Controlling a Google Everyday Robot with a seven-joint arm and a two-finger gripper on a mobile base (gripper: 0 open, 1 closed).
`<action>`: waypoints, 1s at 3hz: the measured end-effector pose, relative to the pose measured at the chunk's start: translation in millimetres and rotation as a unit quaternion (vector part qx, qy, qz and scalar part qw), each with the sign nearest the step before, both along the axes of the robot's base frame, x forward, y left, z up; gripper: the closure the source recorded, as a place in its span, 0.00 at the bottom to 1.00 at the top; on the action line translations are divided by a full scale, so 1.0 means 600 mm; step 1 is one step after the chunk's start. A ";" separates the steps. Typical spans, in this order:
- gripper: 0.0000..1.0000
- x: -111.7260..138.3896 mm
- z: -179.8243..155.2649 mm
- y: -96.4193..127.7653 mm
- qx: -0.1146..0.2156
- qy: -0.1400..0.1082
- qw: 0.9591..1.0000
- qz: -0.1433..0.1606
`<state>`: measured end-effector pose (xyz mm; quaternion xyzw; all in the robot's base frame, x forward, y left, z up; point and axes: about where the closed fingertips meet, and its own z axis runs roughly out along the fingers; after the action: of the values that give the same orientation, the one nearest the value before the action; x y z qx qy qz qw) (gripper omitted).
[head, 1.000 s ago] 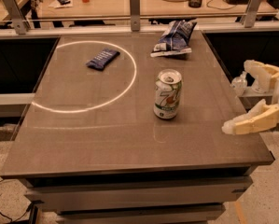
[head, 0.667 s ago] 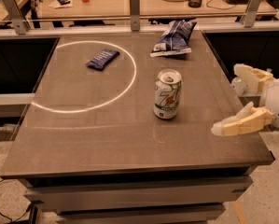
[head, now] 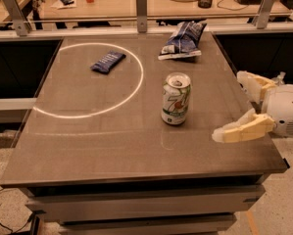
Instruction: Pick 7up can
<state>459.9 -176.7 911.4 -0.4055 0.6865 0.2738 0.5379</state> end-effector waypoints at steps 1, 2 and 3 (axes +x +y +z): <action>0.00 -0.001 0.000 0.015 0.005 -0.009 1.000 0.019; 0.00 0.006 0.000 0.038 0.023 -0.027 0.999 0.039; 0.00 0.021 -0.009 0.066 0.033 -0.033 0.997 0.054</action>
Offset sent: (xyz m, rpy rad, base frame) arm 0.0099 0.0361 -0.0015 0.0963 -0.1014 0.1224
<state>472.4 -137.3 905.7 -0.4328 0.6357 0.3116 0.5582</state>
